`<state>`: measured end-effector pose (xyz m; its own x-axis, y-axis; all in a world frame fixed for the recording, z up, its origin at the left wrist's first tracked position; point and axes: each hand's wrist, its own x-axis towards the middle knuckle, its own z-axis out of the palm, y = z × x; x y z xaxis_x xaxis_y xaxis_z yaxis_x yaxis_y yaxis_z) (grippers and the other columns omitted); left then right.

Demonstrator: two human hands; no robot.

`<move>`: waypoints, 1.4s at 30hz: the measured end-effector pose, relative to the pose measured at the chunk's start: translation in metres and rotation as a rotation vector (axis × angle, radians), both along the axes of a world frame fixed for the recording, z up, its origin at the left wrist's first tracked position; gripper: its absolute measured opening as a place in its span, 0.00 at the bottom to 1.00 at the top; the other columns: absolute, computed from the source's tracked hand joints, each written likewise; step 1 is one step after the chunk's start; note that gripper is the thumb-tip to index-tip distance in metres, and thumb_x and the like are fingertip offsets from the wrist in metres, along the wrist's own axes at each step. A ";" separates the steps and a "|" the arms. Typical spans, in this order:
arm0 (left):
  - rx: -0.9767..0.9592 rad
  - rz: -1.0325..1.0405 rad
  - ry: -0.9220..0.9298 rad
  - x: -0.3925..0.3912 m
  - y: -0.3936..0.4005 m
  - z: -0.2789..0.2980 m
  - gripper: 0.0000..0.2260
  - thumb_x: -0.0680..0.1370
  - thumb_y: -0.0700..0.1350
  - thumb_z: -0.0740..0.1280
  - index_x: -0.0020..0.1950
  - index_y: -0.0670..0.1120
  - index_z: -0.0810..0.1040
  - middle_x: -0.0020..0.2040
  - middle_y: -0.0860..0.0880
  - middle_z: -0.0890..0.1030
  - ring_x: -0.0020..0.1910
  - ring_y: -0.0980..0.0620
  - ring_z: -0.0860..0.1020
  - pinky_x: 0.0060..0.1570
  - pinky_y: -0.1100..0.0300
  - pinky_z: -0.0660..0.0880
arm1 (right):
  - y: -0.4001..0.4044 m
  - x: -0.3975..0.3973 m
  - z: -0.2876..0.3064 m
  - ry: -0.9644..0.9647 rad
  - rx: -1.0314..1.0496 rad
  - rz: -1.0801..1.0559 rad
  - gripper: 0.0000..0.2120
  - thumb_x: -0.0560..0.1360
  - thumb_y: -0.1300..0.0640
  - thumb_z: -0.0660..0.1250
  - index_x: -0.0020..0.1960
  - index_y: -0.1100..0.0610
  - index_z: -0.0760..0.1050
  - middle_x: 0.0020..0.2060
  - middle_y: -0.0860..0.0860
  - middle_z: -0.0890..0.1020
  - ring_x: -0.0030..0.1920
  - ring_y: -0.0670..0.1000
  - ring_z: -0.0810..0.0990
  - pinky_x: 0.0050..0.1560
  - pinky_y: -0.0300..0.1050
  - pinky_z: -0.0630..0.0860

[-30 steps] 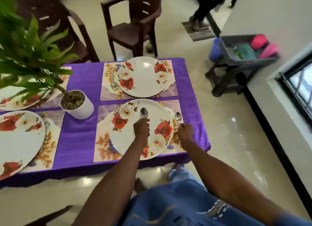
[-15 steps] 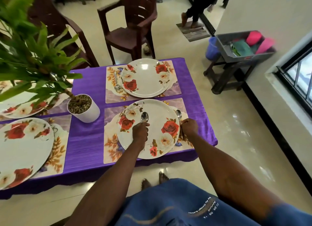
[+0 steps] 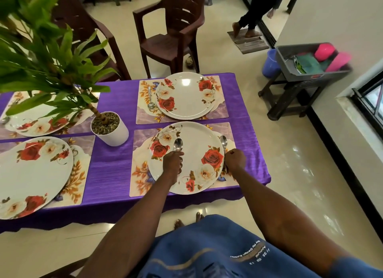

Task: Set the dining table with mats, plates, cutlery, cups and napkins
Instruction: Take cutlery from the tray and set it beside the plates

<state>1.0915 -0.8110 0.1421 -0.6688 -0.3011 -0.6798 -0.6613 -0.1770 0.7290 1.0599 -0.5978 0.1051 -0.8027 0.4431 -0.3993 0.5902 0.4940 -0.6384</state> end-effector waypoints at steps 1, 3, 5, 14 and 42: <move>-0.005 -0.002 -0.002 0.000 0.000 -0.001 0.06 0.77 0.40 0.64 0.41 0.46 0.76 0.29 0.50 0.70 0.23 0.55 0.65 0.25 0.63 0.59 | 0.000 0.000 -0.001 0.001 -0.003 0.013 0.08 0.76 0.64 0.62 0.40 0.62 0.78 0.33 0.56 0.80 0.34 0.53 0.78 0.29 0.39 0.69; -0.011 -0.005 -0.005 0.000 0.000 -0.001 0.06 0.77 0.41 0.64 0.41 0.46 0.76 0.29 0.49 0.70 0.24 0.55 0.65 0.25 0.63 0.60 | 0.000 0.001 -0.001 -0.007 -0.005 0.021 0.09 0.76 0.65 0.61 0.40 0.62 0.77 0.33 0.56 0.80 0.34 0.53 0.78 0.30 0.39 0.69; -0.011 -0.010 -0.001 -0.002 0.002 -0.001 0.05 0.77 0.40 0.63 0.42 0.46 0.76 0.30 0.49 0.70 0.24 0.55 0.65 0.25 0.63 0.60 | -0.001 0.002 0.000 -0.010 -0.002 0.013 0.07 0.77 0.65 0.61 0.41 0.61 0.76 0.35 0.55 0.79 0.35 0.52 0.76 0.31 0.40 0.69; -0.007 -0.034 0.012 -0.008 0.010 0.000 0.05 0.76 0.41 0.65 0.40 0.45 0.75 0.29 0.49 0.70 0.23 0.55 0.64 0.25 0.63 0.59 | 0.007 -0.003 0.006 -0.020 -0.031 0.003 0.06 0.78 0.65 0.60 0.45 0.61 0.75 0.36 0.53 0.77 0.34 0.47 0.72 0.28 0.39 0.65; -0.113 0.076 0.171 0.029 -0.347 -0.002 0.09 0.73 0.38 0.72 0.33 0.44 0.79 0.23 0.52 0.77 0.20 0.60 0.70 0.25 0.64 0.66 | -0.422 0.049 0.009 -0.081 -0.389 0.577 0.16 0.80 0.56 0.60 0.35 0.56 0.78 0.33 0.55 0.81 0.33 0.51 0.77 0.39 0.46 0.75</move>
<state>1.1202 -1.1580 0.1403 -0.7438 -0.4228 -0.5177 -0.5146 -0.1321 0.8472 1.1087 -1.0193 0.1139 -0.8276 -0.2317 -0.5112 0.3561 0.4873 -0.7973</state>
